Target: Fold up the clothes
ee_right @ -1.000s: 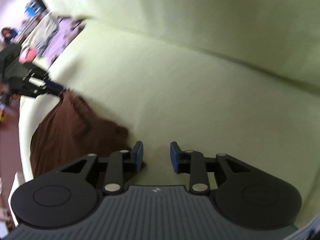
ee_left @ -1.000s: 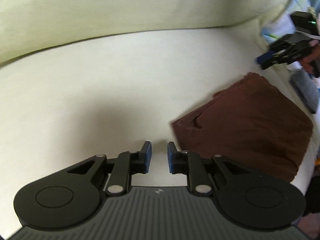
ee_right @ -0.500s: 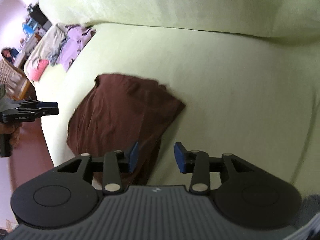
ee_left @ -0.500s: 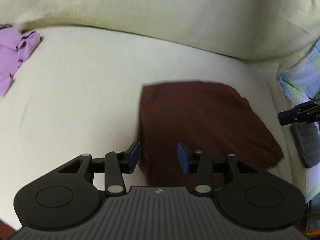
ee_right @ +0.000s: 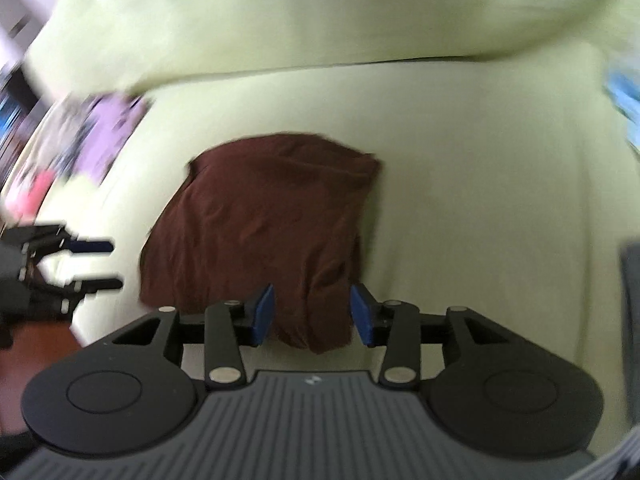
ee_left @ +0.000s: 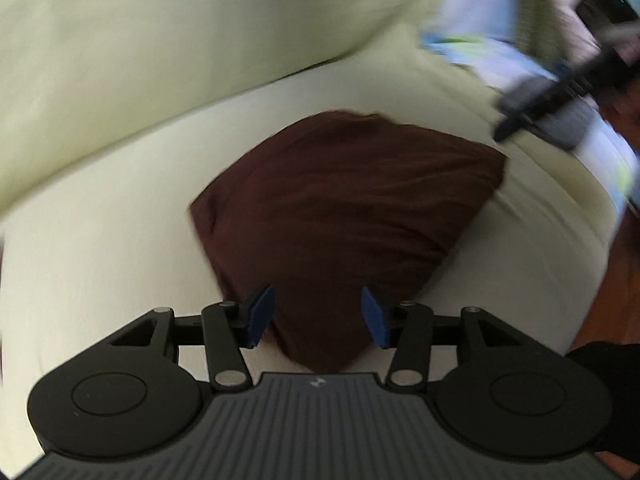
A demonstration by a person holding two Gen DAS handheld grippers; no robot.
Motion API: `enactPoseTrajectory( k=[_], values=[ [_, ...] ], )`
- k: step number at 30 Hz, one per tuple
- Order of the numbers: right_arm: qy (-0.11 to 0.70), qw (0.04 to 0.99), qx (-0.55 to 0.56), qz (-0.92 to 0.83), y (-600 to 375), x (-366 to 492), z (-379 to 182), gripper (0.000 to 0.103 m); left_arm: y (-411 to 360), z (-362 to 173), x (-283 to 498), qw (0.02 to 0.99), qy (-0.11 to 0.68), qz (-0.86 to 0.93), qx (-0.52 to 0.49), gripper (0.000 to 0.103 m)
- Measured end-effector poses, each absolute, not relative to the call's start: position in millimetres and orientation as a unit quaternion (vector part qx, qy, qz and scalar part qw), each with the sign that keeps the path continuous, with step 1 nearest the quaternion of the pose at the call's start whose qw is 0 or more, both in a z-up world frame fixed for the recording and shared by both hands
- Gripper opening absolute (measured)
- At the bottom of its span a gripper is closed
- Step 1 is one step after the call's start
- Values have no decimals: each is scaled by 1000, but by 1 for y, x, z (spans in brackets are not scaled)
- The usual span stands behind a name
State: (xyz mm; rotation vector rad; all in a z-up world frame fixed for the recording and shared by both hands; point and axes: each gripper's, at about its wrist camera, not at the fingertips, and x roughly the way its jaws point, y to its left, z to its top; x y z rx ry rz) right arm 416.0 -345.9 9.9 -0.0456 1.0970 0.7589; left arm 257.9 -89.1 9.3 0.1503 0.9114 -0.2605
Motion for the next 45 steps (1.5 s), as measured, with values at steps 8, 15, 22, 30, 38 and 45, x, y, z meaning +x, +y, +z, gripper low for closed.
enactPoseTrajectory(
  k=[8,15,22,30,38,45],
  values=[
    [448,856,126,226,-368,345,-14,38,-84,1,259,889,336,-260,173,53],
    [341,884,194,256,-374,308,-69,38,-117,-14,242,895,256,-286,226,53],
    [258,896,198,301,-390,298,-103,34,-135,-31,235,902,228,-281,236,53],
    [230,891,261,292,-420,300,-119,17,-141,-60,226,881,228,-277,308,53],
    [223,868,343,281,-428,297,-115,17,-142,-59,205,871,207,-281,345,53],
    [228,882,348,219,-407,274,-92,18,-126,-65,183,869,176,-280,368,52]
  ],
)
